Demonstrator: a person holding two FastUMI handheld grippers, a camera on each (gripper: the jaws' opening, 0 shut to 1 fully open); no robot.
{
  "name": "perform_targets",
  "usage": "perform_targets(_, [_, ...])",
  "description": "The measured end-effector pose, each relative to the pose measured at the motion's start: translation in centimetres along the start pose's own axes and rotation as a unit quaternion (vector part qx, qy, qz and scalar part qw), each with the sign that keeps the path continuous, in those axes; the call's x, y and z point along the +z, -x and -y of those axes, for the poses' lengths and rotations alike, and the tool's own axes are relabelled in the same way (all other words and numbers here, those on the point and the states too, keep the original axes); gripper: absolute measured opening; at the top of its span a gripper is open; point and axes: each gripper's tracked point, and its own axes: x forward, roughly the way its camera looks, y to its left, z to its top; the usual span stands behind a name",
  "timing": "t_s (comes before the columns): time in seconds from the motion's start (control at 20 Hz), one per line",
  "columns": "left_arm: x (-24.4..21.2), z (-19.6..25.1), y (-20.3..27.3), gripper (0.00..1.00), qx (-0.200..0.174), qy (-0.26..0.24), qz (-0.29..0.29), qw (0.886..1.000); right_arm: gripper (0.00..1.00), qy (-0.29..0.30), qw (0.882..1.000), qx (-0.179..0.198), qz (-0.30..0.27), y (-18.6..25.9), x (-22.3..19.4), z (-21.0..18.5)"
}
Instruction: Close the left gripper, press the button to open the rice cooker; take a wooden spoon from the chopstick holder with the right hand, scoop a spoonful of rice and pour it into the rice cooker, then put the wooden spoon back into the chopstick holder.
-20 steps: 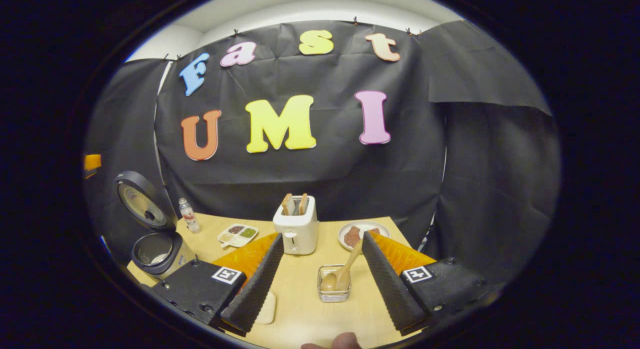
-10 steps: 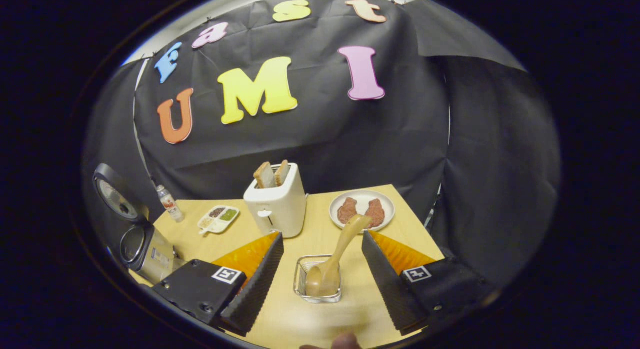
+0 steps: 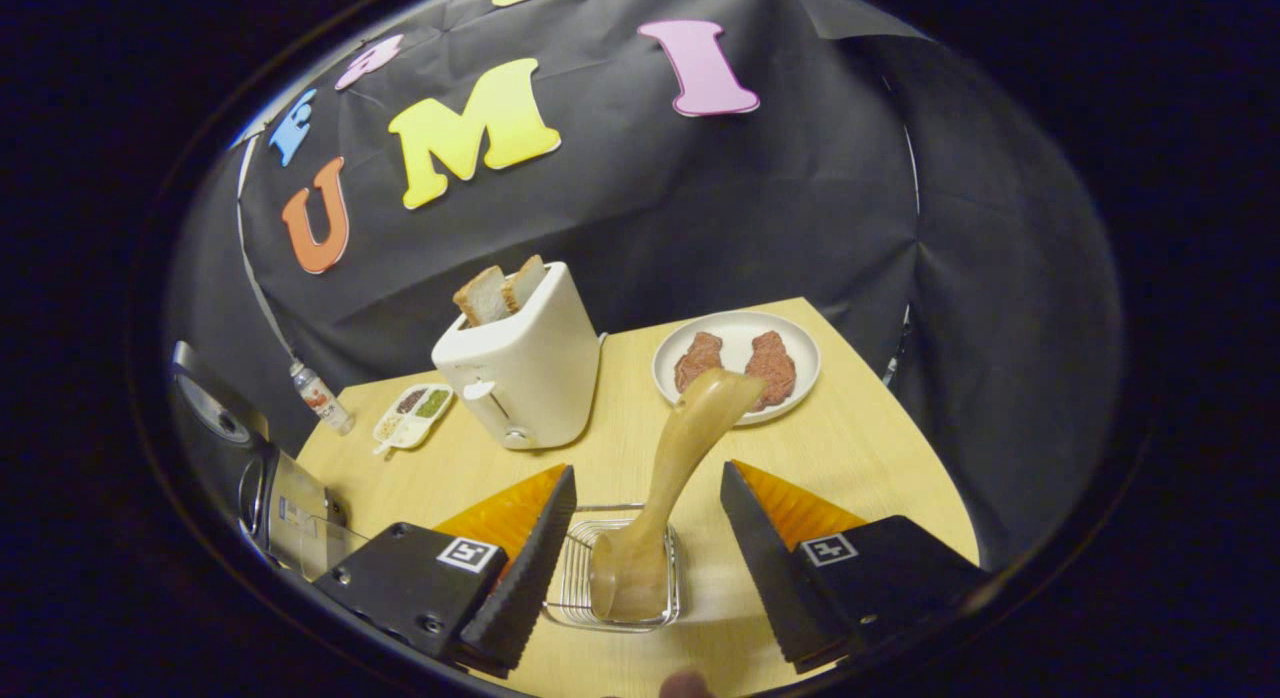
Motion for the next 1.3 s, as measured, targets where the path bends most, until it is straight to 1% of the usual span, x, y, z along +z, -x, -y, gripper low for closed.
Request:
perform_targets(0.05, [-0.3, 0.2, -0.1, 0.95, 0.001, 0.0, -0.004, 1.0, 0.92, 0.004, 1.0, -0.003, -0.002, -0.5, -0.1, 0.3])
perform_targets(0.1, [-0.5, 0.0, -0.2, 0.95, 0.003, -0.001, -0.009, 1.0, 0.82, 0.003, 1.0, 0.002, -0.006, -0.8, -0.2, 0.2])
perform_targets(0.15, [-0.8, 0.0, -0.2, 0.94, 0.005, -0.002, -0.015, 1.0, 0.85, -0.004, 1.0, 0.01, -0.009, -0.9, -0.3, -0.1])
perform_targets(0.2, [-1.0, 0.0, -0.2, 0.94, 0.006, -0.003, -0.02, 1.0, 0.76, -0.011, 1.0, 0.018, -0.012, -1.1, -0.3, -0.4])
perform_targets(0.25, [-1.2, 0.2, -0.2, 0.95, 0.006, -0.003, -0.023, 1.0, 0.71, -0.016, 1.0, 0.02, -0.014, -1.2, -0.4, -0.3])
perform_targets(0.3, [-1.1, 0.3, -0.3, 0.94, 0.007, -0.002, -0.022, 1.0, 0.58, -0.02, 0.999, 0.024, -0.016, -1.2, -0.3, -0.4])
perform_targets(0.35, [-1.1, 0.3, -0.2, 0.94, 0.006, -0.001, -0.021, 1.0, 0.53, -0.021, 0.999, 0.024, -0.017, -0.9, -0.3, -0.4])
perform_targets(0.4, [-1.1, 0.4, -0.2, 0.94, 0.005, 0.0, -0.022, 1.0, 0.42, -0.02, 0.999, 0.023, -0.017, -0.7, -0.3, -0.3])
perform_targets(0.55, [-1.0, 0.4, 0.3, 0.95, 0.003, 0.0, -0.021, 1.0, 0.26, -0.028, 0.999, 0.022, -0.022, 0.1, -0.2, -0.3])
perform_targets(0.6, [-1.1, 0.3, 0.4, 0.95, 0.003, 0.002, -0.022, 1.0, 0.2, -0.035, 0.999, 0.023, -0.024, 1.0, -0.1, -0.5])
perform_targets(0.7, [-1.2, 0.2, 0.7, 0.95, 0.003, 0.006, -0.022, 1.0, 0.17, -0.041, 0.999, 0.019, -0.027, 1.5, -0.2, -0.6])
perform_targets(0.85, [-1.0, -0.2, 1.3, 0.95, 0.0, 0.014, -0.017, 1.0, 0.14, -0.036, 0.999, 0.011, -0.011, 2.9, 0.9, -1.0])
perform_targets(1.1, [-1.0, -1.5, 3.3, 0.95, -0.001, 0.018, -0.01, 1.0, 0.11, 0.009, 1.0, -0.014, 0.027, 5.7, 4.0, -2.3])
perform_targets(1.3, [-1.0, -2.5, 4.7, 0.95, -0.001, 0.028, 0.001, 1.0, 0.11, 0.043, 0.997, -0.029, 0.064, 9.2, 6.8, -4.3])
